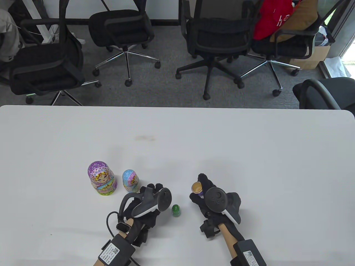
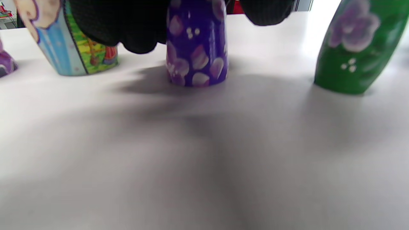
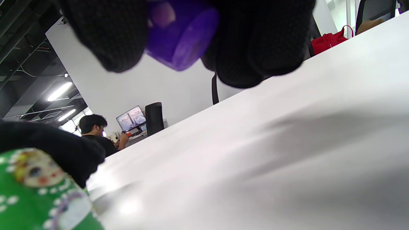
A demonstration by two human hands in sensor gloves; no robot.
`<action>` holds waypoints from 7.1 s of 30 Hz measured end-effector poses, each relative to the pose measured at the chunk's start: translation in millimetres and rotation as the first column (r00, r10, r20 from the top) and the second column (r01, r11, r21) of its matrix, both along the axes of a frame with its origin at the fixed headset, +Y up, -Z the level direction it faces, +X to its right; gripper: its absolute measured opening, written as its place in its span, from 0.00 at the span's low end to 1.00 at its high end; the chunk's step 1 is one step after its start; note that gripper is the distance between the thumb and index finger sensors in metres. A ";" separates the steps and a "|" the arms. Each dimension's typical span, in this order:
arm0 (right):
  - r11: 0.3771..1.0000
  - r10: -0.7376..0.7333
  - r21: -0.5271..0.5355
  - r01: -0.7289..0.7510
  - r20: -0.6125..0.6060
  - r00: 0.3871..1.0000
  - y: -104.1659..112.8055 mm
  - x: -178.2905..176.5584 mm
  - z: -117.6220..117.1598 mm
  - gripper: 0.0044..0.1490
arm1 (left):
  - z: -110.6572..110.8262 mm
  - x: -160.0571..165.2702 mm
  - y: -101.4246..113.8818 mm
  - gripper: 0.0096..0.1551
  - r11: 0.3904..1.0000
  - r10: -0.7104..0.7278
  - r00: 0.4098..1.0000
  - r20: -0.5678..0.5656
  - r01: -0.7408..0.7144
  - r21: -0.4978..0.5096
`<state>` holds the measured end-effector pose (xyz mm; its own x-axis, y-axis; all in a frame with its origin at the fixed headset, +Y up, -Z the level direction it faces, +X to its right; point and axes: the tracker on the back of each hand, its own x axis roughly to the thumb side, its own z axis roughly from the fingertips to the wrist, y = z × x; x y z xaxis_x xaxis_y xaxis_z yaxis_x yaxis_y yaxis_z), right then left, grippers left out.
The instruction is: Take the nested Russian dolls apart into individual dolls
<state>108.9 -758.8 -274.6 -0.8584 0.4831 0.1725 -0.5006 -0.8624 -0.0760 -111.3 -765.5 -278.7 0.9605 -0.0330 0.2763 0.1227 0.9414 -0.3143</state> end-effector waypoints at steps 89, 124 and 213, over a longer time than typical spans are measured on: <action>0.993 -0.113 -0.024 0.114 0.033 0.993 4.8 15.9 -5.5 0.55 | -20.7 -5.8 37.8 0.35 0.974 0.045 0.996 -0.079 -0.027 0.224; 0.991 -0.123 -0.038 0.126 0.078 0.989 4.8 29.0 -6.6 0.54 | 9.9 29.9 51.5 0.39 0.973 0.194 0.970 0.148 -0.209 0.096; 0.987 0.159 0.025 -0.157 -0.147 0.976 2.8 -10.5 3.4 0.43 | 6.7 25.6 24.8 0.39 0.986 0.073 0.986 0.150 -0.094 0.140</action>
